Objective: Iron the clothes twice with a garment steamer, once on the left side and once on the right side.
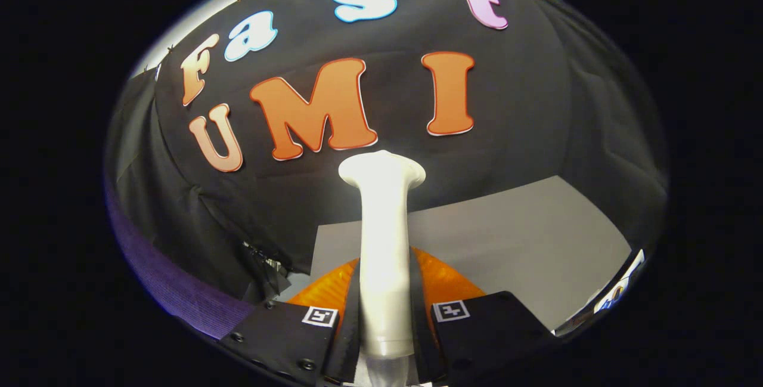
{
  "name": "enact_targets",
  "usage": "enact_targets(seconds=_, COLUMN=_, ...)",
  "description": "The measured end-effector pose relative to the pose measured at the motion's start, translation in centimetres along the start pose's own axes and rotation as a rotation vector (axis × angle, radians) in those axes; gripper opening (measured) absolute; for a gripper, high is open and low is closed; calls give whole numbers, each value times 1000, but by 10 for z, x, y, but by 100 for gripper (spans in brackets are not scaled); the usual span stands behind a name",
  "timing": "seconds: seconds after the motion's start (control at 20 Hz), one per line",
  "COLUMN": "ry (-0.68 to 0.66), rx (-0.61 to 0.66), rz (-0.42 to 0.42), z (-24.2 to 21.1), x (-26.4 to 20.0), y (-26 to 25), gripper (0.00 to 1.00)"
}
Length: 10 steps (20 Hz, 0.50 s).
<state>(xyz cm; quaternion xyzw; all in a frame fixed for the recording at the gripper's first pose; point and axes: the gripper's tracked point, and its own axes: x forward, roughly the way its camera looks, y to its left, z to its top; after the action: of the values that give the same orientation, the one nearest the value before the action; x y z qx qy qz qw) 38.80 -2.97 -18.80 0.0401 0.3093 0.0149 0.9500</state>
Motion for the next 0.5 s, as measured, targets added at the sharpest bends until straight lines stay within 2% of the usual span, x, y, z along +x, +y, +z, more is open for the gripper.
enact_targets(seconds=0.5, ry=-261, rx=-5, rz=-27, z=17, x=-139, y=4, gripper=45)
